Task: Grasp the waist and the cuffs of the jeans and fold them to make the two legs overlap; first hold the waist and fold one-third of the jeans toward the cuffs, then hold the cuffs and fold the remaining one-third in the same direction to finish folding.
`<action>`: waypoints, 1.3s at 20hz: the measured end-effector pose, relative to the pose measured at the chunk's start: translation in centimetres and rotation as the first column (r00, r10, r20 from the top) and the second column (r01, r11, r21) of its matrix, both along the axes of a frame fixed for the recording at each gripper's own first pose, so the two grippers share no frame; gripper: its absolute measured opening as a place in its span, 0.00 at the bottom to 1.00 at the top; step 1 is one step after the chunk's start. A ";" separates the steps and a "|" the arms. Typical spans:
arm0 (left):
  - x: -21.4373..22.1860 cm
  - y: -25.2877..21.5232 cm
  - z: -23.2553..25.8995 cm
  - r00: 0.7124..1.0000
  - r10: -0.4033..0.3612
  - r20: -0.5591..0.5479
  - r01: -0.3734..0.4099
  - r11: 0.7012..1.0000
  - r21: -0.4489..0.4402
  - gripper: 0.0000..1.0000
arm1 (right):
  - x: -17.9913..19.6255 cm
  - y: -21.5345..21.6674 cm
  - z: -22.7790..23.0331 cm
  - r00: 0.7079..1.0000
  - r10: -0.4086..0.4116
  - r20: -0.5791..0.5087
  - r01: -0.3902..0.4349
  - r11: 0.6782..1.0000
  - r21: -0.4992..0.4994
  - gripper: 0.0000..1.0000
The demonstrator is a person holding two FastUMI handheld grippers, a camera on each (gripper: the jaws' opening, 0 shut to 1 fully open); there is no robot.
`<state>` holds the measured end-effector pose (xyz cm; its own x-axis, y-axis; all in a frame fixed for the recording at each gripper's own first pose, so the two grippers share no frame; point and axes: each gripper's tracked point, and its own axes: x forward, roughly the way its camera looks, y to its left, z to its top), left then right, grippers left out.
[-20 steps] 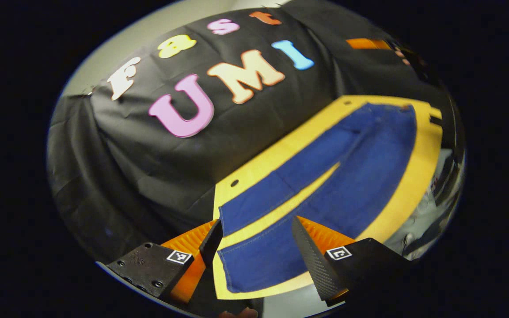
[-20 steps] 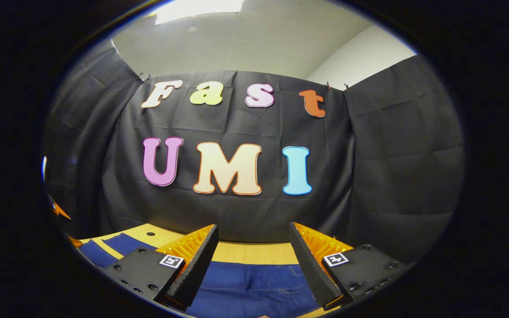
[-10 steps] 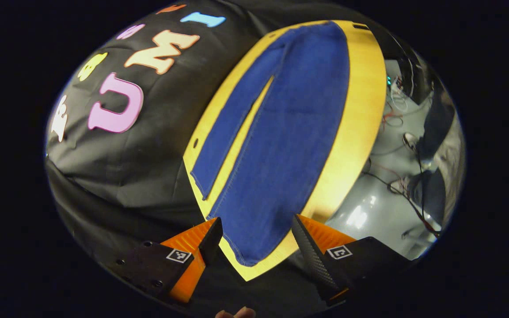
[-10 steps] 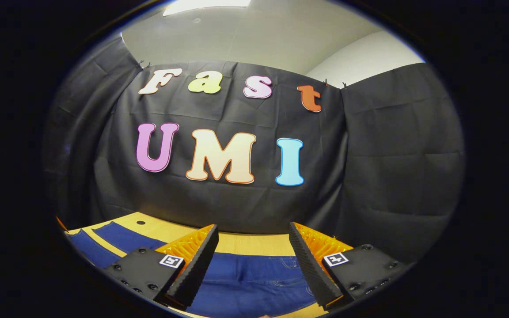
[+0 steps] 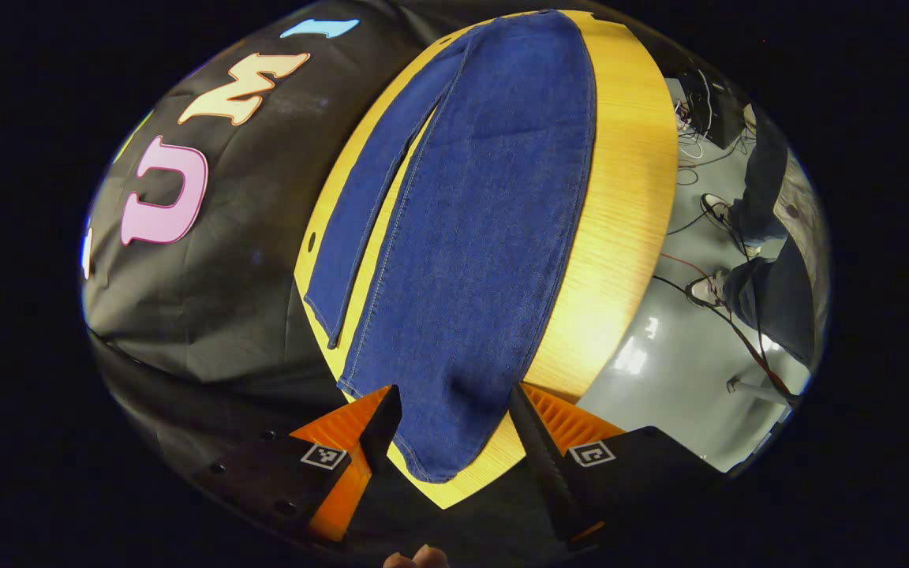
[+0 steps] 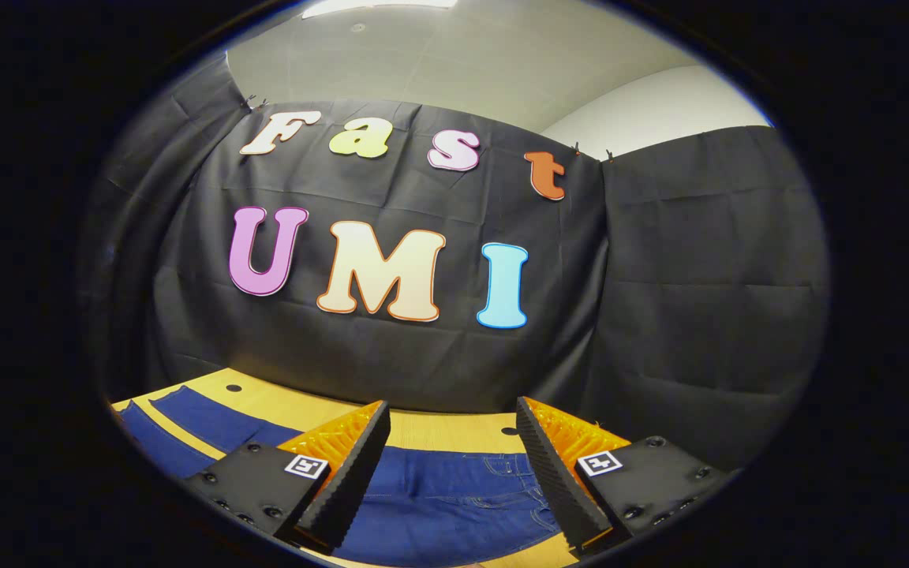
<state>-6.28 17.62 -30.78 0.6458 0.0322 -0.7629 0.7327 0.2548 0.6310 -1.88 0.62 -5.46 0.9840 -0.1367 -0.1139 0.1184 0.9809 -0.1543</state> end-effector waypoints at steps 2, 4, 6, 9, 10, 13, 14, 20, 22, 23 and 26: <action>1.4 -0.2 -0.1 1.000 -0.023 0.018 0.023 1.000 0.008 0.86 | -0.2 -0.1 0.0 1.000 -0.005 -0.003 0.005 1.000 -0.009 1.00; 3.0 -0.7 -0.3 0.997 -0.069 0.028 0.068 0.997 0.041 0.86 | -0.3 -0.4 -0.2 1.000 -0.013 -0.009 0.013 1.000 -0.018 1.00; 3.9 -1.0 -0.5 0.994 -0.105 0.017 0.104 0.992 0.066 0.86 | -0.5 -0.7 -0.2 1.000 -0.021 -0.012 0.020 1.000 -0.023 0.99; 4.2 -0.9 -2.7 0.991 -0.110 -0.075 0.113 0.993 0.038 0.66 | -0.8 -1.4 -0.8 0.999 -0.029 -0.025 0.028 0.999 -0.031 1.00; 3.9 -1.2 -2.7 0.990 -0.122 -0.075 0.126 0.990 0.057 0.47 | -0.9 -1.5 -1.0 0.999 -0.028 -0.033 0.026 0.999 -0.035 1.00; 4.0 -1.3 -2.4 0.987 -0.154 -0.048 0.158 0.981 0.114 0.06 | -1.3 -2.5 -1.9 0.998 -0.016 -0.064 0.011 0.997 -0.082 0.99; 4.2 -1.4 -2.6 0.988 -0.146 -0.046 0.150 0.984 0.099 0.02 | -1.3 -2.9 -2.2 0.997 -0.008 -0.076 0.000 0.994 -0.111 0.99; 4.1 -1.4 -2.9 0.992 -0.082 -0.094 0.090 0.993 0.077 0.00 | -2.3 -9.0 -8.1 0.962 0.039 -0.269 -0.151 0.898 -0.413 0.99; 4.2 -1.4 -2.9 0.991 -0.087 -0.102 0.098 0.989 0.106 0.00 | -3.1 -11.1 -10.8 0.935 0.051 -0.352 -0.223 0.856 -0.467 0.99; 4.2 -1.4 -2.9 0.991 -0.080 -0.107 0.091 0.990 0.108 0.00 | -3.4 -12.2 -12.2 0.918 0.057 -0.393 -0.260 0.833 -0.488 0.99; 4.2 -1.1 -3.0 0.992 -0.029 -0.121 0.041 0.995 0.096 0.00 | -4.6 -14.6 -17.5 0.837 0.078 -0.541 -0.414 0.736 -0.535 0.99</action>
<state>-2.05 16.56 -33.80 0.5528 0.0895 -0.8285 0.8114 0.1689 0.5596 -6.46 -13.99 -22.94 0.8399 -0.1010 -0.5333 -0.3621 0.6278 -0.6890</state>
